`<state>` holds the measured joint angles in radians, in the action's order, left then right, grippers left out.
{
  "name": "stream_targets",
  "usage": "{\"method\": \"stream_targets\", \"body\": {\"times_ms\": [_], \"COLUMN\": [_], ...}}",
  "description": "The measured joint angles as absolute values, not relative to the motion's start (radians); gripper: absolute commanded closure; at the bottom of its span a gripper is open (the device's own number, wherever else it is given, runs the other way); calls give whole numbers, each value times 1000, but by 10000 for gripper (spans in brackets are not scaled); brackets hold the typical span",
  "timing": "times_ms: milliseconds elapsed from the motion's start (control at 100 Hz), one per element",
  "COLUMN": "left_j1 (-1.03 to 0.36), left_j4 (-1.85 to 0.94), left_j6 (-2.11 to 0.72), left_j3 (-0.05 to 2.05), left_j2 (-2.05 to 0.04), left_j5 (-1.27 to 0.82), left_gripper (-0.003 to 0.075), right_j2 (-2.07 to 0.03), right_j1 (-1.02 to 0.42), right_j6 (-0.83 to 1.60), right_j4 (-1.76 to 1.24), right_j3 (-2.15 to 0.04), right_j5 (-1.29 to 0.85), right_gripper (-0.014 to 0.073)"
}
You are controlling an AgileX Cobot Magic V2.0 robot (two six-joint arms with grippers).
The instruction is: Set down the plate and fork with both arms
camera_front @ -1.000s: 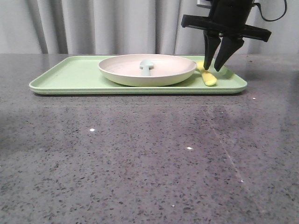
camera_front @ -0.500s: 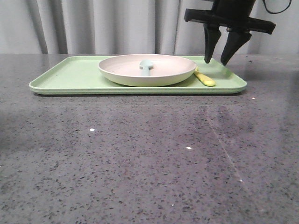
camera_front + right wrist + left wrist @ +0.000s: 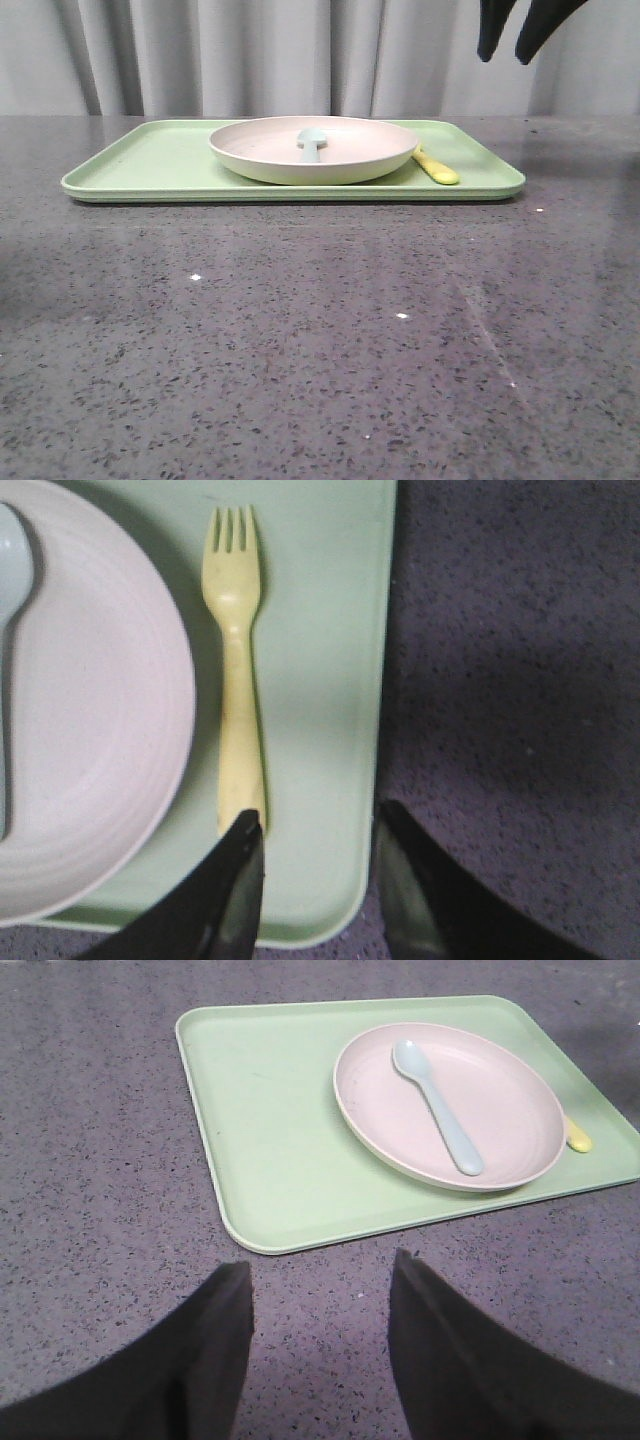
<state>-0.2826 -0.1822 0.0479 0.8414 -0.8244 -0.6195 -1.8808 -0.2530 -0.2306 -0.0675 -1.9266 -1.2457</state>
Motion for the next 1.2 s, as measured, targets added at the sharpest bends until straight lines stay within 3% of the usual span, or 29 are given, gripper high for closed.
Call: {"method": "stream_targets", "body": {"times_ms": [320, 450, 720, 1200], "left_j1": [-283, -283, -194, -123], "left_j4": [-134, -125, -114, -83], "left_j6": [98, 100, 100, 100], "left_j3": [783, 778, 778, 630], "left_j2": [-802, -796, -775, -570], "left_j5": [-572, -550, -543, -483], "left_gripper": [411, 502, 726, 741], "right_j2": [-1525, -1396, -1142, -692], "right_j1": [-253, -253, -253, -253], "right_j6": [-231, -230, -230, -230], "right_j4": [-57, -50, -31, 105], "right_j3": [-1543, -1397, -1153, -768], "right_j5": [-1082, -1014, -902, -669], "right_gripper": [306, 320, 668, 656]}}
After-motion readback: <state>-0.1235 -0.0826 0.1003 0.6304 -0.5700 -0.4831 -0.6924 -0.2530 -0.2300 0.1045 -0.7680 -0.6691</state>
